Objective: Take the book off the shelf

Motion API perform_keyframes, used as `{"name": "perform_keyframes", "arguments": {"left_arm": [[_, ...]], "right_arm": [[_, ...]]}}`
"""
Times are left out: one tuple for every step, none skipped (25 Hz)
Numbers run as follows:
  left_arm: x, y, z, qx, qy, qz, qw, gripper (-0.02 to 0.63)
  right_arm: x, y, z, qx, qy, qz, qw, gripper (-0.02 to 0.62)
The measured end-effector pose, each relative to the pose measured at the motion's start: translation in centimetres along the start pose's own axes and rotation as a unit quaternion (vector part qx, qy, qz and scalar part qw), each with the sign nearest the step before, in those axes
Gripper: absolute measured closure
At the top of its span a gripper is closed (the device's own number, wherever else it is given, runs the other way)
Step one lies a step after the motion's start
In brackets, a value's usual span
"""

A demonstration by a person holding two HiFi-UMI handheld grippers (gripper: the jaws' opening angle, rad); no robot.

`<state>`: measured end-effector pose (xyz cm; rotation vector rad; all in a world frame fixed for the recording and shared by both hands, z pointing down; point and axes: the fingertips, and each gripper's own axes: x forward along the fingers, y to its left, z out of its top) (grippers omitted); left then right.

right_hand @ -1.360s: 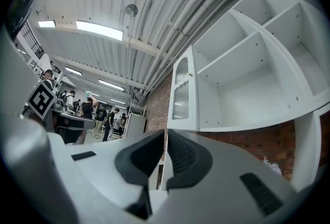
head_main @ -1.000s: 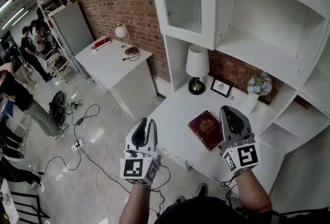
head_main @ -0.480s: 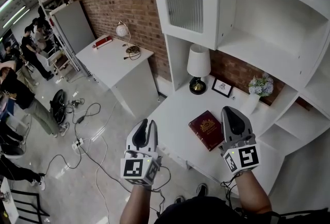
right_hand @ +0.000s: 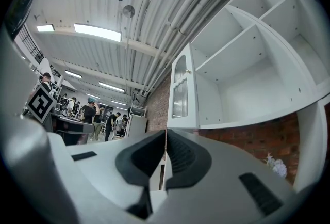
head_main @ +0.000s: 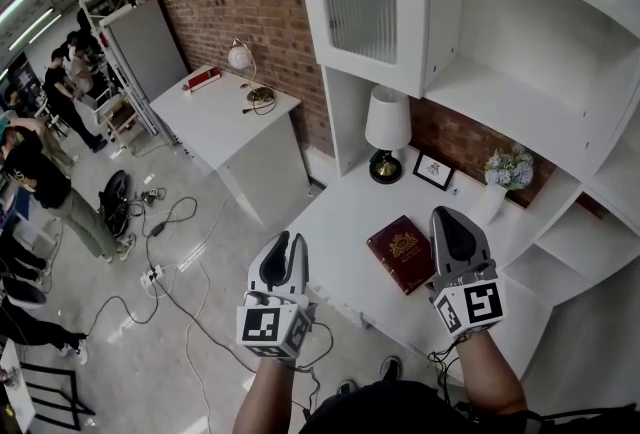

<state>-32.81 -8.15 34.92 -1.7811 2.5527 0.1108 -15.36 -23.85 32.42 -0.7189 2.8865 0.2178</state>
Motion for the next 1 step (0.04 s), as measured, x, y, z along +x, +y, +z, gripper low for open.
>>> {"name": "perform_keyframes", "arguments": {"left_arm": [[0.12,-0.09,-0.13,0.000,0.001,0.000,1.0000,0.531]], "right_arm": [[0.06,-0.15,-0.09,0.001,0.002,-0.001,1.000,0.588]]}}
